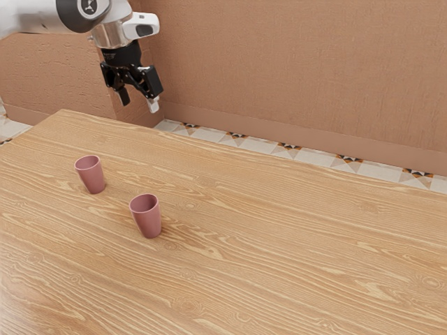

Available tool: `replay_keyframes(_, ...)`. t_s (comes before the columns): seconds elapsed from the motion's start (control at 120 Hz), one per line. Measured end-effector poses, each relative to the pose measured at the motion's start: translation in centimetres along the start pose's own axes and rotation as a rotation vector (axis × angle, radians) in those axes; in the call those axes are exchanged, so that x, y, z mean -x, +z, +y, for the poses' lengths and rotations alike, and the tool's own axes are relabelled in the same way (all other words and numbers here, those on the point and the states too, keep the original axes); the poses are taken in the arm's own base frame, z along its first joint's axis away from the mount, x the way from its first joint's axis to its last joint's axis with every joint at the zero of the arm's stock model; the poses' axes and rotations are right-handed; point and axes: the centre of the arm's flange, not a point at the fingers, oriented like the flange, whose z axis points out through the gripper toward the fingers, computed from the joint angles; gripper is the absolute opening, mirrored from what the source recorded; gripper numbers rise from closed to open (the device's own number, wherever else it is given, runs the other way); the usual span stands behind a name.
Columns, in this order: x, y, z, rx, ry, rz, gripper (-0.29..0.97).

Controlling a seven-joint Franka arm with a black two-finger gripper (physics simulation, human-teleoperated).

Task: Place the left cup onto the right cup

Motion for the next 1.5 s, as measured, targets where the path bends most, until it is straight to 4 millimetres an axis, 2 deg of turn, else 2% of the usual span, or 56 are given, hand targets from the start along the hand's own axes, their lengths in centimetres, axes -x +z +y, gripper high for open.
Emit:
replay_keyframes(0.25,0.0,0.0,0.1,0.001,-0.001,-0.002,0.68)
replay_keyframes(0.392,-0.1,0.8,-0.3,0.002,-0.009,-0.021,0.68)
replay_keyframes(0.425,0.0,1.0,-1.3,0.003,-0.029,-0.03,0.68)
replay_keyframes(0.55,1.1,1.7,-7.5,-0.002,-0.14,-0.063,0.68)
replay_keyframes(0.708,1.5,3.0,-11.5,-0.053,-0.195,-0.091,0.68)
replay_keyframes(0.775,1.0,4.7,-13.8,-0.07,-0.212,-0.095,0.68)
replay_keyframes(0.883,0.5,8.6,-17.7,-0.065,-0.247,-0.113,0.68)
replay_keyframes(1.008,-0.9,12.3,-19.6,-0.085,-0.224,-0.098,0.68)
replay_keyframes(1.117,-1.7,15.9,-22.9,-0.106,-0.224,-0.093,0.68)
replay_keyframes(1.233,-1.8,18.3,-25.7,-0.124,-0.221,-0.077,0.68)
replay_keyframes(1.367,-2.7,21.2,-27.7,-0.142,-0.202,-0.066,0.68)
replay_keyframes(1.5,-3.0,24.2,-28.3,-0.144,-0.178,-0.079,0.68)
